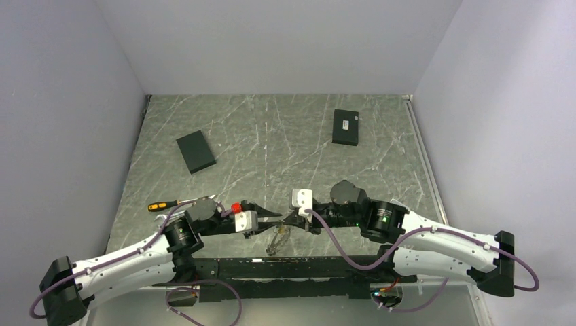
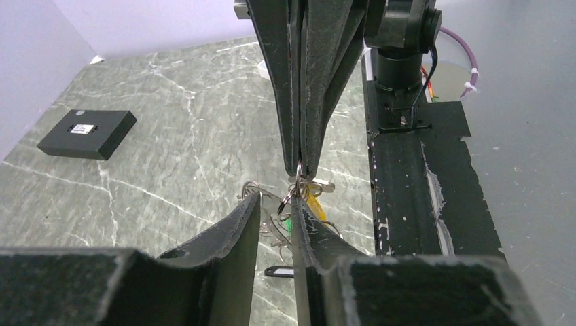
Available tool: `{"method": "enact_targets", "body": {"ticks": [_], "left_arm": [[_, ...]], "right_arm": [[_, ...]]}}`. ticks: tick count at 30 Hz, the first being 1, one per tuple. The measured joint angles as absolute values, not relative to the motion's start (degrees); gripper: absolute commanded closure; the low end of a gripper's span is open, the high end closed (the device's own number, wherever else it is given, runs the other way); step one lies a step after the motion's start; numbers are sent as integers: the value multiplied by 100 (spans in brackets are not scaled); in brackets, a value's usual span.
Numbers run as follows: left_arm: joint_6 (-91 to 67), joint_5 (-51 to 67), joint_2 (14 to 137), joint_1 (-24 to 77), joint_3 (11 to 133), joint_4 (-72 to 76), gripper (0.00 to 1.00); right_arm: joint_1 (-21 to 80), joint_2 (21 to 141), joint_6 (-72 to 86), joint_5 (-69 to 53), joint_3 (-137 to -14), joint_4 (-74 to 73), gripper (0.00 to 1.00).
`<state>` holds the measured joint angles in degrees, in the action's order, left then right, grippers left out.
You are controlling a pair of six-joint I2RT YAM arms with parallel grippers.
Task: Put the keys on the keyring
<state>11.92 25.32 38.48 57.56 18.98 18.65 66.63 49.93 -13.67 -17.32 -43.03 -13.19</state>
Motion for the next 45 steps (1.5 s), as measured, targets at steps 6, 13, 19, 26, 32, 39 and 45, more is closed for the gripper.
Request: {"method": "enact_targets", "body": {"ticks": [6,13,19,26,32,39,45], "left_arm": [[1173,2727,3861,5756,1896,1927,100],[1028,2753,3889,5756,1772,2257,100],[832,2467,3771,5743,1586,2611,100],[508,2018,3780,5697,1369,3229,100],[231,1706,3625,5710,1229,3802,100],[-5,1553,3114,5745,1205,3859,85],[-49,1514,2727,5747,1210,3778,44]], "right_arm": [[6663,4974,-1365,-1750,-4298,-1221,100],[6663,4696,-1072,-1476,-3859,-552,100],[6670,4386,-432,-982,-2965,1004,100],[6667,4729,392,-515,-2235,3111,100],[6670,4919,910,-242,-1992,4292,100],[6709,4952,1420,-148,-1857,5002,100],[6659,5039,1503,108,-1785,5078,100]]}}
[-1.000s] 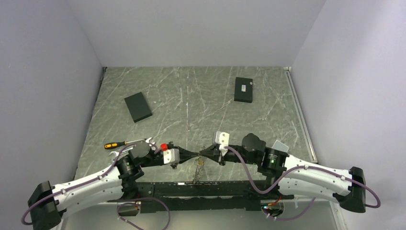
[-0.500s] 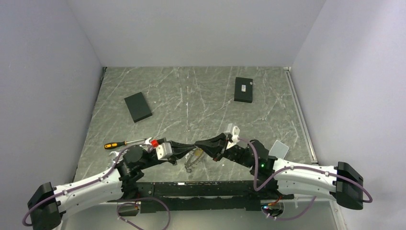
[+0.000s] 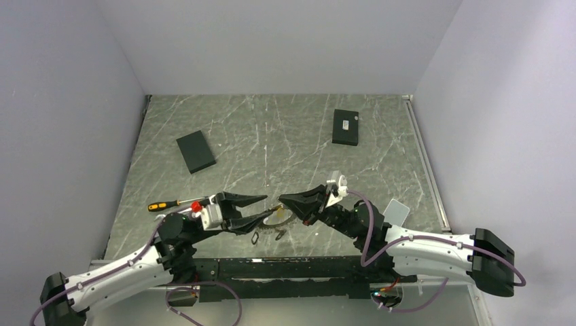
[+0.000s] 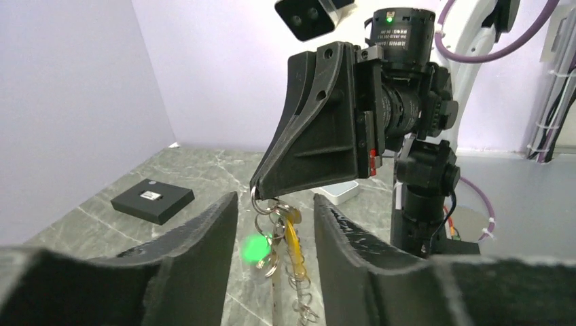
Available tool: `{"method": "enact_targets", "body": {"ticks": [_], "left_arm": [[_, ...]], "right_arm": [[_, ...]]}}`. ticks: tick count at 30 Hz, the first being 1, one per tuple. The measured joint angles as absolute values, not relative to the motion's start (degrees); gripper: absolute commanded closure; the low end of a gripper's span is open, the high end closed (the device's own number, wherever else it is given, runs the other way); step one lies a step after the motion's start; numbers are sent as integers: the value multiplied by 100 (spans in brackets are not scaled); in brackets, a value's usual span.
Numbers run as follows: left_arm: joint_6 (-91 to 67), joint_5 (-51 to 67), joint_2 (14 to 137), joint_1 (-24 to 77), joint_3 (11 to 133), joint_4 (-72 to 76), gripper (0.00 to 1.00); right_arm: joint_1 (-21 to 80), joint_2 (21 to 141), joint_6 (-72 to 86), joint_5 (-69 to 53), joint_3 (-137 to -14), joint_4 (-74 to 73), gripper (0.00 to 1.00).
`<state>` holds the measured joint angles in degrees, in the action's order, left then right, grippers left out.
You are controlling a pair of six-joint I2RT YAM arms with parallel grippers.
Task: Put the keys on the keyring
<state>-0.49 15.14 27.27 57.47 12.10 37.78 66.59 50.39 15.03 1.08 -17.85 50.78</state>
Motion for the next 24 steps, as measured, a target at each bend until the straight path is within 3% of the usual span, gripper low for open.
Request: {"method": "enact_targets", "body": {"ticks": [2,12,20,24], "left_arm": [[-56,1509,2574,5747,1223,3677,42],[-78,1459,2298,5747,1378,3181,52],[-390,1125,2980,5747,1374,3756,63],[-617,987,3369,5747,1363,4169,64]], "right_arm": [[6646,5035,1496,132,-1785,5059,100],[6646,5028,1431,117,-1785,5022,100],[6646,5046,1358,-62,-1800,5022,100],[6646,5083,1343,-204,-1806,5022,100]]}}
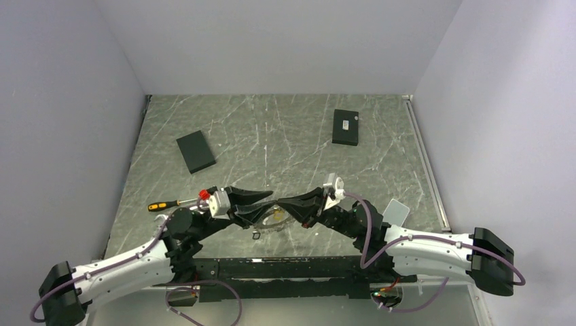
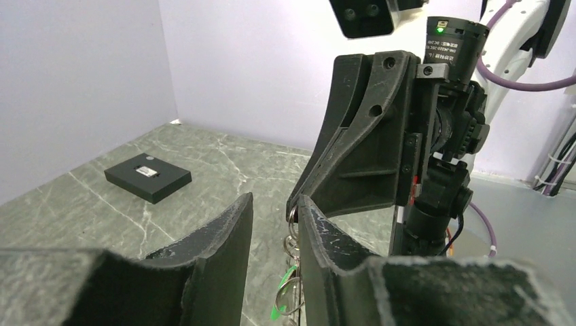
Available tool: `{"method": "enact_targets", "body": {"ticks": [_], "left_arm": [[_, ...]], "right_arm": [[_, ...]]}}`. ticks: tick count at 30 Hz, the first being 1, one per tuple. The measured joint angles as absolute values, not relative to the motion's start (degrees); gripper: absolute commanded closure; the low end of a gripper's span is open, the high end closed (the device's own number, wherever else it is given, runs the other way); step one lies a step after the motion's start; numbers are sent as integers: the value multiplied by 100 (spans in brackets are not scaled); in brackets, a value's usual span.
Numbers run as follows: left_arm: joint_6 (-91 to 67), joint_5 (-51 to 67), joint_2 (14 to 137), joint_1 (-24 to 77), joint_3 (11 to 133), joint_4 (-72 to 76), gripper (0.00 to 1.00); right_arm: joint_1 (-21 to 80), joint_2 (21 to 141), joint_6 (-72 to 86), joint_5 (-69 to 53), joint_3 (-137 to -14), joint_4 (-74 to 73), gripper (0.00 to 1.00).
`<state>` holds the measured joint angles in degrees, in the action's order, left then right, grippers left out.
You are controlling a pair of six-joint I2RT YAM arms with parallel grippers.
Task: Put the keys on the keyring
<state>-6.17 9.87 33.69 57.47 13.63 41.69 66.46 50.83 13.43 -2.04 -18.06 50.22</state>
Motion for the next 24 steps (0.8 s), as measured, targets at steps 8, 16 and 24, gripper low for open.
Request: {"method": "enact_targets", "body": {"ticks": [8,16,24], "left_arm": [[-980,808,3457,5747,1334,4394,61],[-1219,725,3227,5747,1315,4348,61],[-1378,797,3599,5747,1319,4289,71]], "right_arm": [[6608,5129,1219,-307,-1914,5026,100],[6549,5131,1092,-408,-2093,5063,100],[6517,5103,982,-510,-2178,5019,100]]}}
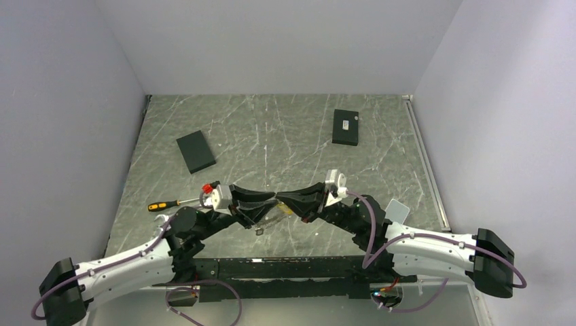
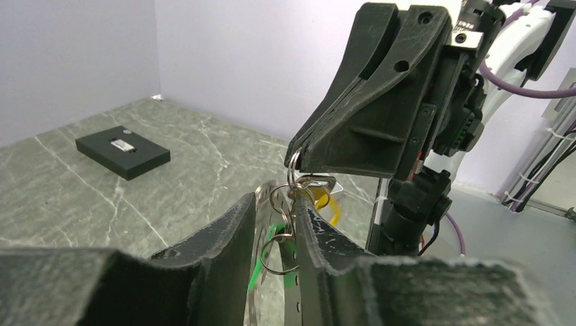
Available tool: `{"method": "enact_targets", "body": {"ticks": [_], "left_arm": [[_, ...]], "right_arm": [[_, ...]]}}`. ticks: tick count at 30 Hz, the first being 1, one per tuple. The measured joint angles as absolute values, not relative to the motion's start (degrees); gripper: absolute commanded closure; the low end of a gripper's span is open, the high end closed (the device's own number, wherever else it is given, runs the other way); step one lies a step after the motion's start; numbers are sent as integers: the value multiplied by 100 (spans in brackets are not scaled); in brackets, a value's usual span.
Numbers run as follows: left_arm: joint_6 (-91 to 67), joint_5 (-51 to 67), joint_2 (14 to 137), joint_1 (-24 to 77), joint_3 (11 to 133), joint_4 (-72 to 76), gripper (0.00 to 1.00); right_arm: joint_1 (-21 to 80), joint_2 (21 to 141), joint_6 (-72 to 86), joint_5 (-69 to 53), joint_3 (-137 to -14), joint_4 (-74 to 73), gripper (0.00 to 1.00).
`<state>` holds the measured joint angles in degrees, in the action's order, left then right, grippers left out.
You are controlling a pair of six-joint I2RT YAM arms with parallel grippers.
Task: Put the keys on the keyring
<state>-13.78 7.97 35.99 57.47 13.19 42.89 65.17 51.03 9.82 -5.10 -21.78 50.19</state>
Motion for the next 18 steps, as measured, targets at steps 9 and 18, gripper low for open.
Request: {"method": "enact_targets", "body": {"ticks": [9,18], "left_arm": [[-1428,873,3785,5747,1356,4366,71],[-1422,982,3262,5747,1409,3957,69]], "right_arm": [[6490,5100,943,-607,-2180,4950,100],[6484,5100,895,-637,-2185,4978,100]]}}
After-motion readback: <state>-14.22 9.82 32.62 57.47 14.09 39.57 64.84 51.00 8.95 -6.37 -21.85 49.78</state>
